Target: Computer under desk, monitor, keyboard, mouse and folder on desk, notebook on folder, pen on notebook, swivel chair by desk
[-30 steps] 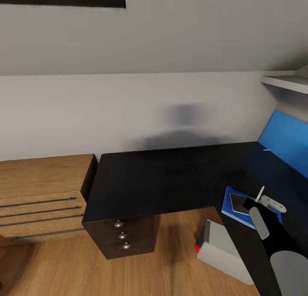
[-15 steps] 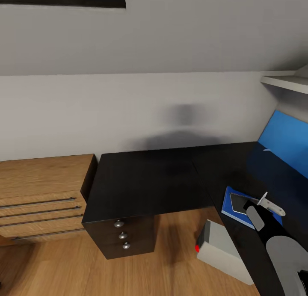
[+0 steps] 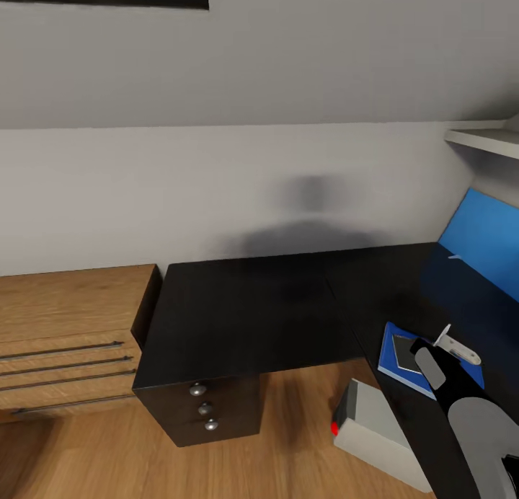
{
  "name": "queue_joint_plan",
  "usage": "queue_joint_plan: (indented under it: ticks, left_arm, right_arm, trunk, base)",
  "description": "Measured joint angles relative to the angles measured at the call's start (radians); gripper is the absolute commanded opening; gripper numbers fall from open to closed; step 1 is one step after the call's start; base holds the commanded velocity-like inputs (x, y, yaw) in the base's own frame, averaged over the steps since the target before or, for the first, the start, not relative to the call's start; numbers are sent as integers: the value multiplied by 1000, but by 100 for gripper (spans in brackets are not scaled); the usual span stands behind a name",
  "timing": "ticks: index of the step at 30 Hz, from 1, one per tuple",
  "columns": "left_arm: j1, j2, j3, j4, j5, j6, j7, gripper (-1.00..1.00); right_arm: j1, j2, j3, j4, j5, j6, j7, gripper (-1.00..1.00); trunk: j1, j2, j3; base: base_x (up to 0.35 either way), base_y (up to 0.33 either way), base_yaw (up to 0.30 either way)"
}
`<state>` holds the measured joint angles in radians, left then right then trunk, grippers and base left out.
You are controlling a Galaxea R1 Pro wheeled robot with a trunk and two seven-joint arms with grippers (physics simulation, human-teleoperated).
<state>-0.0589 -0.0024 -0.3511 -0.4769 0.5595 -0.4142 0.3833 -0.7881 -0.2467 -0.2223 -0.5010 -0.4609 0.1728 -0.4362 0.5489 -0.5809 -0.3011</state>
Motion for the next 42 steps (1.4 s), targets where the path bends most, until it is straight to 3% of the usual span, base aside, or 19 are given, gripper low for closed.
queue_joint_plan:
  ticks: [20, 23, 28, 42]
  left_arm:
    - [0, 0, 8, -10, 0, -1, 7, 100]
    - [0, 1, 9, -10, 3, -1, 8, 100]
    - [0, 1, 10, -11, 5, -2, 10, 100]
    - [0, 2, 8, -11, 5, -2, 10, 100]
  right_arm:
    - [0, -11, -3, -2, -13, 27, -8, -100]
    - [0, -12, -4, -3, -30, 57, -8, -100]
    - [0, -14, -6, -6, -111, 114, -8, -100]
    - [0, -13, -6, -10, -127, 124, -2, -100]
  trunk:
    - [1, 0, 0]
    - [1, 0, 0]
    - [1, 0, 0]
    - [0, 0, 0]
  base:
    - [39, 0, 0]
    - [0, 0, 0]
    - [0, 0, 0]
    - [0, 0, 0]
